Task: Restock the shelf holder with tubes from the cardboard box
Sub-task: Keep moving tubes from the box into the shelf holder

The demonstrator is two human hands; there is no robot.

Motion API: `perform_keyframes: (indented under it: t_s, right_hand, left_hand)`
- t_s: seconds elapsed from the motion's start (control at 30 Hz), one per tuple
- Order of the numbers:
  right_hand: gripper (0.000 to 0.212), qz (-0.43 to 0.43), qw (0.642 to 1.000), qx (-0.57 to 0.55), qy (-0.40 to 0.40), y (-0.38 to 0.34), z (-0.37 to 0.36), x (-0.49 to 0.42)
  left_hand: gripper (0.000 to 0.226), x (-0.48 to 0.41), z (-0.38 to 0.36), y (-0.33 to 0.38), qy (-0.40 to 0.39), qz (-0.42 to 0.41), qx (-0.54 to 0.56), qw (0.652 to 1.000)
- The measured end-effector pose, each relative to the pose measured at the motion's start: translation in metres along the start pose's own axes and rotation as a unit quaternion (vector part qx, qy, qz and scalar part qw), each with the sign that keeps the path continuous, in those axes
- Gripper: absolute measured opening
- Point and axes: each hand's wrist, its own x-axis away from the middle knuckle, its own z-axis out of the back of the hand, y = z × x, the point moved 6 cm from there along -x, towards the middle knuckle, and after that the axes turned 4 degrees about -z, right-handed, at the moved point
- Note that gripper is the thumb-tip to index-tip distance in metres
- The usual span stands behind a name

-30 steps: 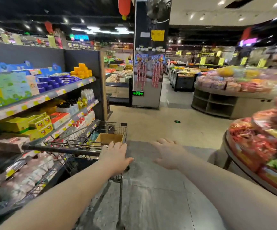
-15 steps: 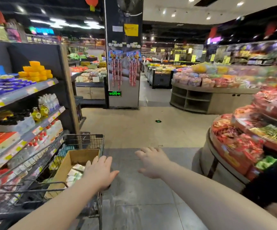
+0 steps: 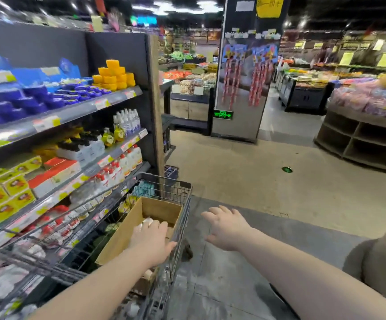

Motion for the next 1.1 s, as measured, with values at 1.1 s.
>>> perform_keyframes:
  t_s: [1.1]
  right_hand:
    - [0.060,0.275,0.942,0.117,-0.155,-0.053,-0.047,-0.402]
  left_hand:
    - [0.057,-0.207,-0.100,-0.170,-0.151,0.327,0.186,0.914]
